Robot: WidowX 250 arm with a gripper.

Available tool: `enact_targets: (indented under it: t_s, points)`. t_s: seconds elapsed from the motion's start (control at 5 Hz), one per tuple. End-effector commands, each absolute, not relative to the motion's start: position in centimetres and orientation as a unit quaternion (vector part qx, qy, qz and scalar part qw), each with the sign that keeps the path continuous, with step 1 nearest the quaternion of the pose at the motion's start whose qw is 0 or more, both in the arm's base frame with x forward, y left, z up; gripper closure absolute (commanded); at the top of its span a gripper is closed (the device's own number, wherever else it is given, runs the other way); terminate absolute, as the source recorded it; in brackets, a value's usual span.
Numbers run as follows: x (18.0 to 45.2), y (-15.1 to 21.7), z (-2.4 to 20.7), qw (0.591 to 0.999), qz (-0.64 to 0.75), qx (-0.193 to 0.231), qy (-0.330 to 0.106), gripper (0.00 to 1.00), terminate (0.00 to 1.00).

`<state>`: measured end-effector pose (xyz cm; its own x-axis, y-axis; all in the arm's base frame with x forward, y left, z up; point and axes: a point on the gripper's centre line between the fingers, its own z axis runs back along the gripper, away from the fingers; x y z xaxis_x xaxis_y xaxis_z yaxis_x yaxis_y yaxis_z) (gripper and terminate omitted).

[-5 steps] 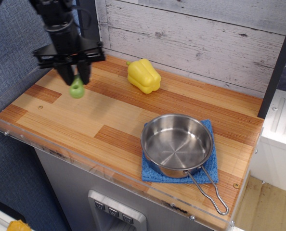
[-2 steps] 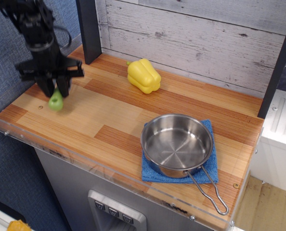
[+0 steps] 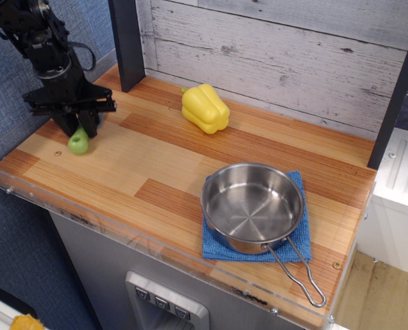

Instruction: Move green spatula to left middle edge of table.

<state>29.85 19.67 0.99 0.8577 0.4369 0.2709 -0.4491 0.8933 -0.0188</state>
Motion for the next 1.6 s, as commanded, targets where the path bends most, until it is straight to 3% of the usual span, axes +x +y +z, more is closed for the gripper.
enact_targets:
  t_s: [0.0,0.2,0.6,1.0,1.4]
  points:
    - [29.4,19.8,-0.4,0.966,0.235,0.018,-0.108,1.0,0.0]
    - [29.4,19.6,-0.2,0.966,0.239,0.014,-0.103,0.0,0.0]
    - [29.2,18.3,3.0,0.962,0.244,0.005,-0.12,0.0,0.0]
    - [29.6,18.2,7.6,0.949,0.266,0.002,-0.168,0.0,0.0]
    - [30.5,16.9,10.3,0.948,0.258,-0.004,-0.185,0.0,0.0]
